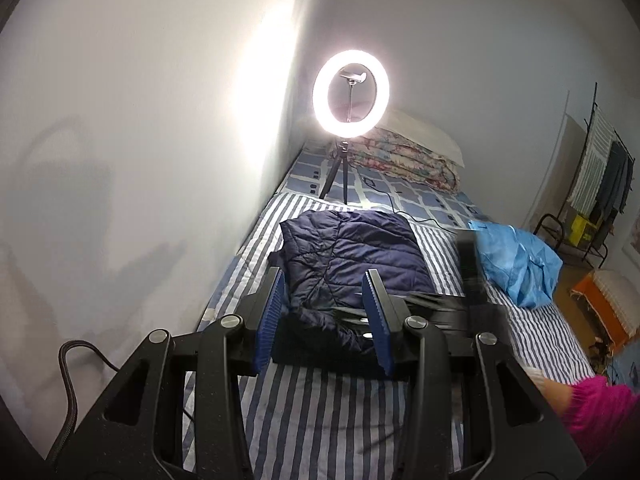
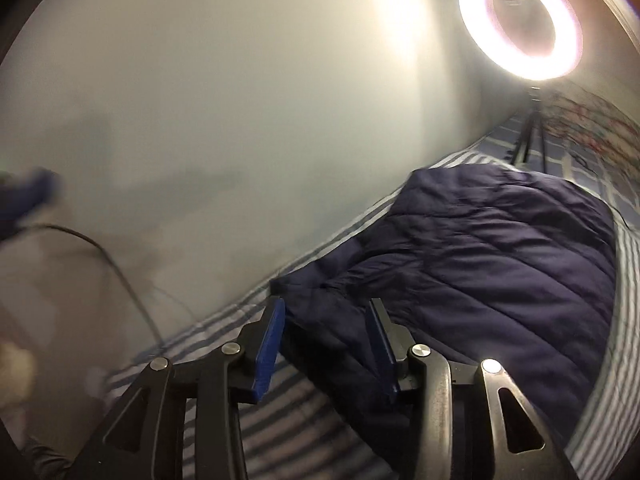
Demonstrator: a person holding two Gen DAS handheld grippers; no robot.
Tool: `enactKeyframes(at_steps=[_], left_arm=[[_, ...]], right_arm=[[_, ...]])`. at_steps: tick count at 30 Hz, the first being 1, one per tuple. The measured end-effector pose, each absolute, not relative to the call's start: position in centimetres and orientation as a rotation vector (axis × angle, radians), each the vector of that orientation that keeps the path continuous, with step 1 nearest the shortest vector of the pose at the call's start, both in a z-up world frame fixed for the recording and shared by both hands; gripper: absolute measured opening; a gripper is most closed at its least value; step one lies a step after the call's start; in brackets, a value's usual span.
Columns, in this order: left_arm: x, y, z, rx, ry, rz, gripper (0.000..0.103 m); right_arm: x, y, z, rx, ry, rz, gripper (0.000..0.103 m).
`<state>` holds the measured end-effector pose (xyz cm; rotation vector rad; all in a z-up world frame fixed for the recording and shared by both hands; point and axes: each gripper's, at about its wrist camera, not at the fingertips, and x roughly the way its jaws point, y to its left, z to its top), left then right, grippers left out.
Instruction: Fold large clothes
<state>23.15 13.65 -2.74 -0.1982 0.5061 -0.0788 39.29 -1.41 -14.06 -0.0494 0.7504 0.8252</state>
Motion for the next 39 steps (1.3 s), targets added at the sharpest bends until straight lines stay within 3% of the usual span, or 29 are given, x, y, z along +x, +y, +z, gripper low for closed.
enactKeyframes(at_steps=[5, 10, 16, 19, 25, 29, 34, 39], left_arm=[[29.4, 12.8, -4.4, -0.187, 0.577, -0.092, 0.041], [37.2, 11.7, -10.7, -0.117, 0.716, -0.053, 0.041], [38.9, 13.0, -20.2, -0.125, 0.878, -0.009, 0.041], [38.3, 13.8, -23.1, -0.175, 0.899, -0.028, 0.047], [37.3, 14.0, -20.0, -0.143, 0.871, -0.030, 0.047], [36.8, 13.5, -15.4, -0.134, 0.756, -0.043, 0.047], [40.9, 11.7, -12.2, -0.065, 0.708, -0.048, 0.047], [47.2, 11.2, -13.1, -0.030, 0.721, -0.026, 0.047]], right_arm=[[38.6, -8.4, -12.5, 0.018, 0.742, 0.657, 0.044], [40.1, -12.1, -14.6, 0.028, 0.809, 0.593, 0.044], [39.9, -12.0, -18.8, -0.094, 0.858, 0.568, 0.041], [39.9, -12.0, -20.9, -0.104, 0.872, 0.563, 0.039], [40.1, -12.4, -18.5, -0.118, 0.880, 0.593, 0.039], [41.6, -14.8, -14.1, -0.049, 0.742, 0.572, 0.047], [46.6, -16.0, -11.3, 0.000, 0.657, 0.473, 0.049], [52.9, -15.0, -11.2, 0.035, 0.674, 0.434, 0.049]])
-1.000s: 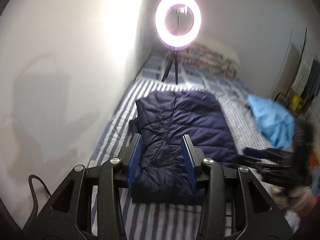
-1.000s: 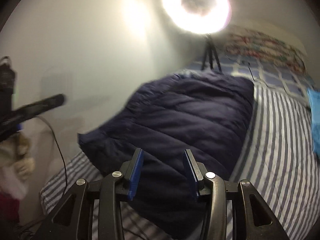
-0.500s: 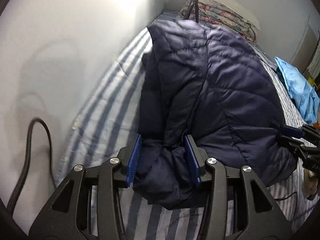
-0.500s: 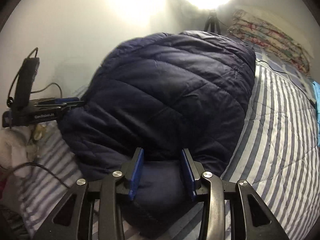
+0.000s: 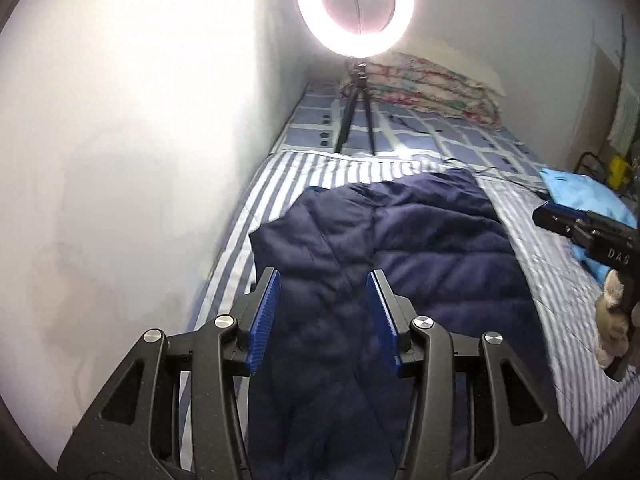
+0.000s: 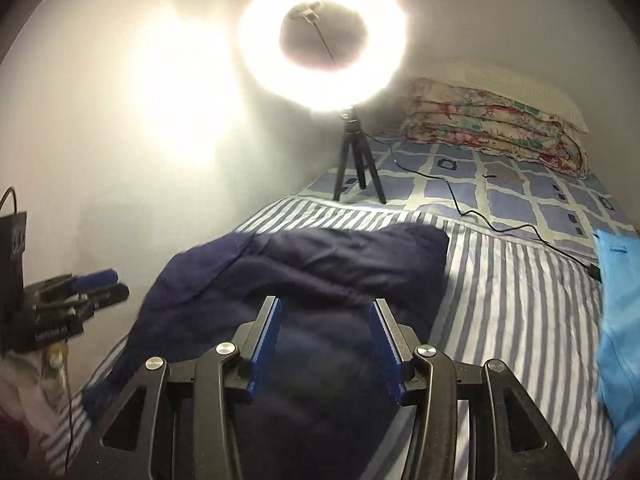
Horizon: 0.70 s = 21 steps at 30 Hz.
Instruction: Fold large clothes
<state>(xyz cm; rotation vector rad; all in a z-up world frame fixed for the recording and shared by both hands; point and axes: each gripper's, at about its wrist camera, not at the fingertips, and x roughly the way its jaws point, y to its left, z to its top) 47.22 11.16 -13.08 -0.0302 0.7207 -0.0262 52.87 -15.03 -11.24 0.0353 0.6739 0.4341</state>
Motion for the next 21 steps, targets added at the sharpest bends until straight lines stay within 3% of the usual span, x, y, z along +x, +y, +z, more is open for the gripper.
enactKeyframes(at_steps=[9, 15, 17, 19, 20, 21], left_arm=[[52.1, 12.5, -20.5, -0.037, 0.822, 0.008, 0.047], [52.7, 13.5, -21.0, -0.079, 0.845, 0.000, 0.052], [52.1, 13.7, -19.9, -0.078, 0.847, -0.035, 0.053], [51.4, 14.1, -18.7, -0.106, 0.862, -0.108, 0.066], [51.3, 14.5, -18.2, -0.129, 0.880, -0.147, 0.077], [51.2, 15.0, -17.9, -0.167, 0.903, -0.199, 0.081]], right_arm=[[61.3, -11.6, -17.8, -0.050, 0.807, 0.367, 0.046], [61.9, -11.0, -19.4, -0.078, 0.847, 0.337, 0.047], [60.7, -11.7, -18.0, -0.067, 0.819, 0.347, 0.056], [59.5, -13.0, -16.8, -0.010, 0.790, 0.378, 0.067], [58.5, -14.2, -16.1, 0.040, 0.765, 0.398, 0.075], [57.5, -15.2, -15.5, 0.089, 0.742, 0.419, 0.080]])
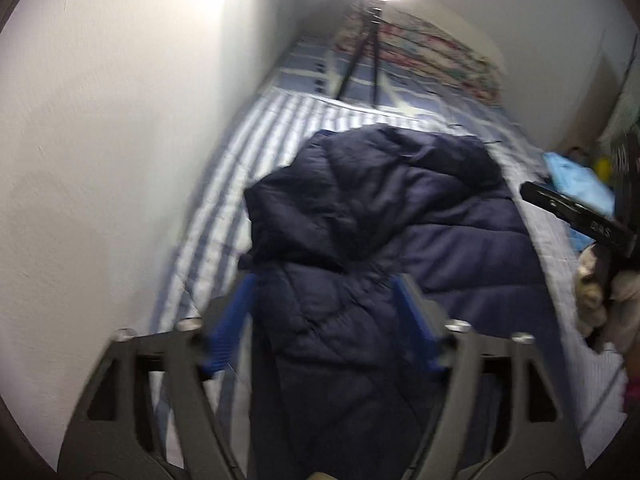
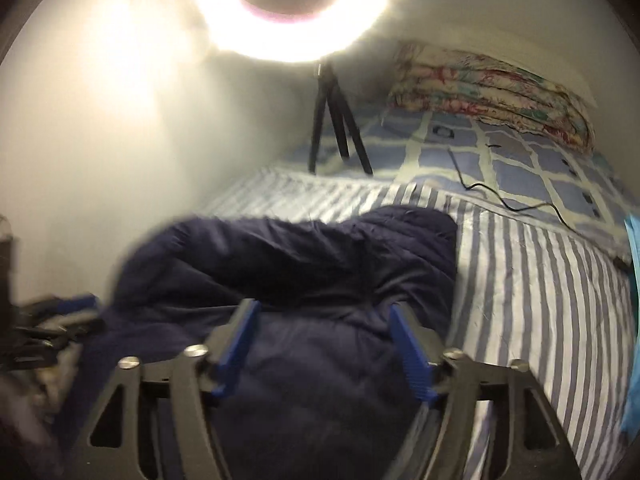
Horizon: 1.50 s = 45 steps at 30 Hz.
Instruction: Fold large clothes
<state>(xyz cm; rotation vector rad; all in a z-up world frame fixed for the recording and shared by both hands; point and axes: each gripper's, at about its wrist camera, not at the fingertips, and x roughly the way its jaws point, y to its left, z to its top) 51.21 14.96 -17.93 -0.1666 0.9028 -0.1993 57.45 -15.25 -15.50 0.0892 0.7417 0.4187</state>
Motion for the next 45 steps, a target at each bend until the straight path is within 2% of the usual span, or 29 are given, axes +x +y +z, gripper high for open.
enactKeyframes(at_steps=[2, 4, 13, 16, 18, 21, 25, 28, 30, 32, 33, 35, 38, 45], left_arm=[[51.6, 15.6, -17.8, -0.219, 0.965, -0.263, 0.081], [52.1, 16.1, -18.0, -0.243, 1.023, -0.283, 0.081], [54.6, 17.4, -20.6, -0.300, 1.107, -0.263, 0.081], [55.6, 17.9, -21.9, -0.341, 1.117, -0.276, 0.085], [56.0, 18.3, -22.7, -0.369, 1.123, -0.282, 0.093], [56.4, 19.0, -23.9, -0.432, 1.126, -0.307, 0.096], [56.4, 18.8, -24.2, -0.436, 1.084, -0.320, 0.095], [56.5, 18.2, -24.2, -0.439, 1.072, -0.342, 0.076], [56.3, 17.5, -23.7, -0.441, 1.063, -0.371, 0.045], [56.1, 16.7, -23.0, -0.409, 1.045, -0.352, 0.034], [55.9, 16.3, -22.5, -0.387, 1.033, -0.336, 0.028], [55.4, 15.7, -21.6, -0.366, 1.012, -0.313, 0.022], [54.4, 14.7, -20.1, -0.325, 0.981, -0.285, 0.018], [51.5, 13.1, -17.0, -0.319, 0.948, -0.301, 0.015]], right_arm=[[55.0, -17.5, -14.9, 0.193, 0.724, 0.477, 0.098], [53.2, -19.0, -15.3, 0.239, 0.752, 0.520, 0.103], [50.9, -21.7, -21.2, 0.353, 0.951, 0.570, 0.102], [51.5, -21.4, -22.6, 0.432, 0.976, 0.621, 0.097], [51.7, -20.9, -23.3, 0.457, 0.986, 0.656, 0.096], [51.9, -20.0, -24.1, 0.458, 0.989, 0.687, 0.095], [52.3, -19.1, -24.3, 0.486, 0.990, 0.713, 0.085], [53.0, -17.7, -24.3, 0.497, 0.997, 0.716, 0.084], [52.9, -16.9, -24.0, 0.469, 0.996, 0.704, 0.079], [53.0, -15.9, -23.9, 0.451, 1.005, 0.701, 0.062], [53.0, -15.8, -23.8, 0.451, 1.010, 0.694, 0.058], [52.8, -15.4, -23.1, 0.446, 1.004, 0.676, 0.039], [51.9, -14.4, -21.2, 0.373, 0.989, 0.645, 0.027], [48.3, -12.6, -16.2, 0.209, 0.944, 0.600, 0.021]])
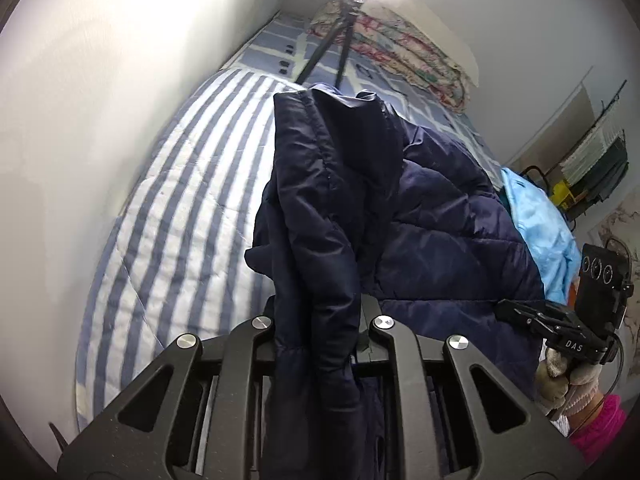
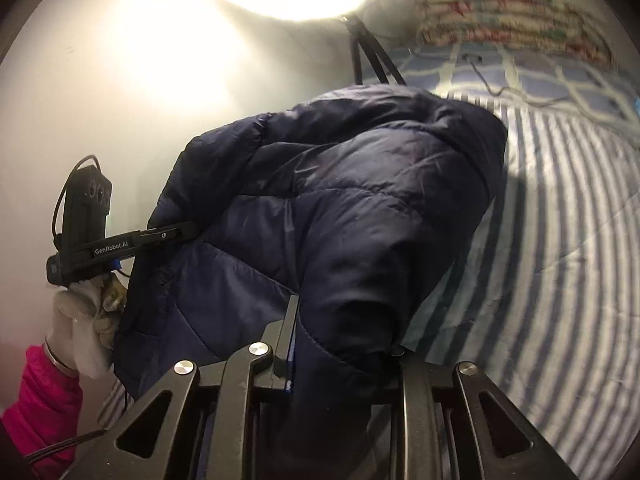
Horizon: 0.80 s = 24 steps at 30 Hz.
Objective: Fold large clothes
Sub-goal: 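Grasp the folded jacket with both grippers and lift it off the bed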
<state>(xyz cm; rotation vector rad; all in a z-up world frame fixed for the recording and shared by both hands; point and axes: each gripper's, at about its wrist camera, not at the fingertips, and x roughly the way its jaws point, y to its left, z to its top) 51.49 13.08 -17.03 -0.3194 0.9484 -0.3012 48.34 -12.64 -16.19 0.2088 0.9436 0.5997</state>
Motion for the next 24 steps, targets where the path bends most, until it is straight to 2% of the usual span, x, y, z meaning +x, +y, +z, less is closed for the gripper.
enactKeyframes(at_steps=[10, 24], left_arm=[[47.3, 7.1, -11.8, -0.313, 0.884, -0.409, 0.014], [47.4, -8.2, -7.3, -0.262, 0.818, -0.579, 0.014]], right_arm=[[41.3, -17.7, -9.1, 0.037, 0.856, 0.542, 0.020], [34.9, -29.9, -3.0, -0.017, 0.779, 0.391, 0.019]])
